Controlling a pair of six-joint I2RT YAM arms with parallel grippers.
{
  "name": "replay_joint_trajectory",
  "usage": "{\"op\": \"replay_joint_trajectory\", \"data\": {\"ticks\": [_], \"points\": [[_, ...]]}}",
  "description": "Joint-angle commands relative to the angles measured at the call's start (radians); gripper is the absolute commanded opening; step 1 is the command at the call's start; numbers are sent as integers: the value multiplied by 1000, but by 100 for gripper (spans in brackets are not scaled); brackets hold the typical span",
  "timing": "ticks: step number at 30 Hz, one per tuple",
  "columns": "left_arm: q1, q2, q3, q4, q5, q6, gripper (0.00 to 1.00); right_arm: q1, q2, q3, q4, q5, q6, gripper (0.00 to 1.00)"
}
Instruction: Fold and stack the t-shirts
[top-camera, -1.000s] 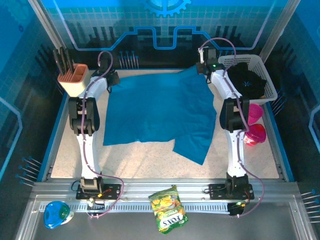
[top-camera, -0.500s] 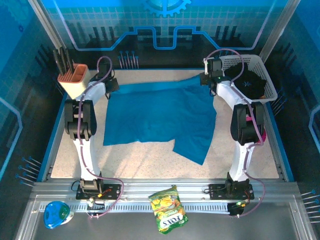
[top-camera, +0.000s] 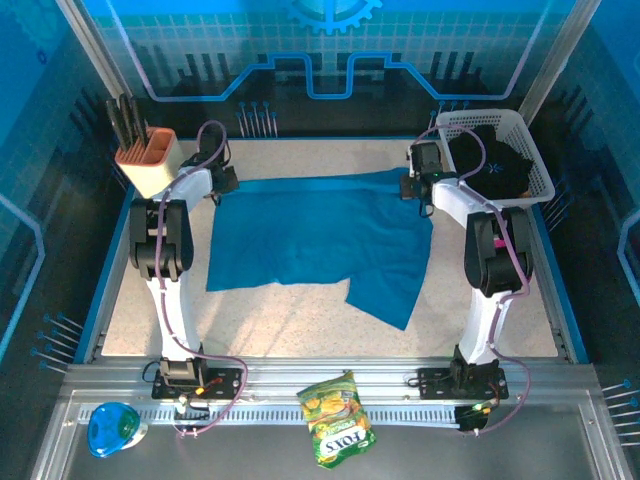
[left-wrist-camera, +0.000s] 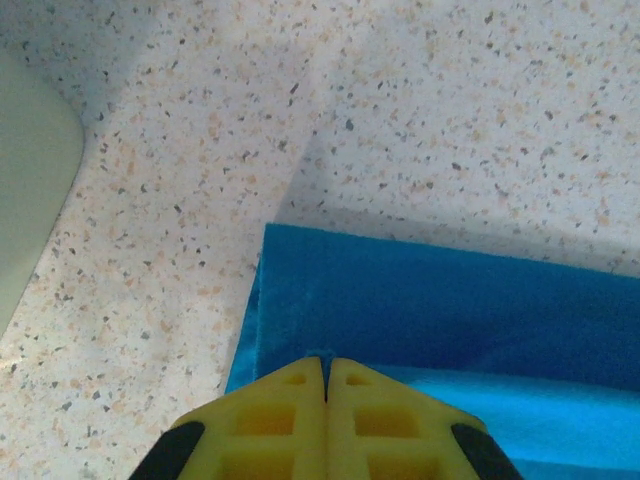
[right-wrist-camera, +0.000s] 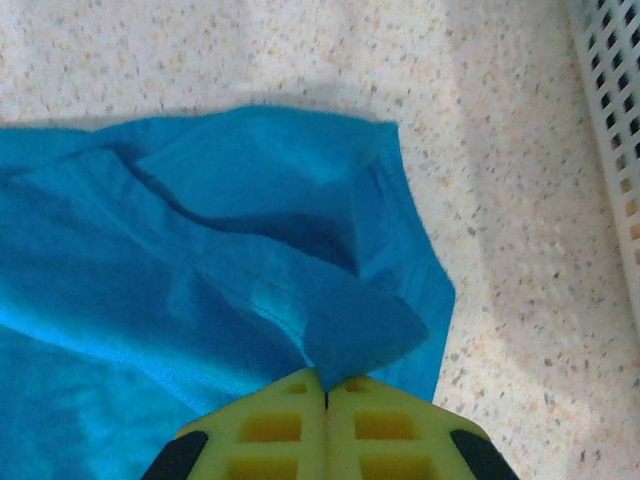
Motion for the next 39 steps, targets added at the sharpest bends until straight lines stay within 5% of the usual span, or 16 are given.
{"op": "replay_joint_trajectory", "data": {"ticks": [1,3,10,18,23,34,39], "points": [[5,-9,-27,-34,4,12,26,24,37,71,-190,-26,46,0],[6,-26,-53,-26,0,7,32,31,50,84,-261,-32,54,3],[5,-142,-183,34,-19,-7,50,31,29,81,-483,-79,77,36],[4,-295,-222,27,-14,-10,75,25,-30,195,-587,-123,33,54],[-2,-429,-228,-12,-18,-14,83,21,64,383,-620,-249,-7,56],[-35,-707,-357,-147,33,-161,87,10,606,1105,-813,-414,-68,50],[-62,-808,-460,-162,39,-202,87,4,675,1148,-776,-444,-79,51]]}}
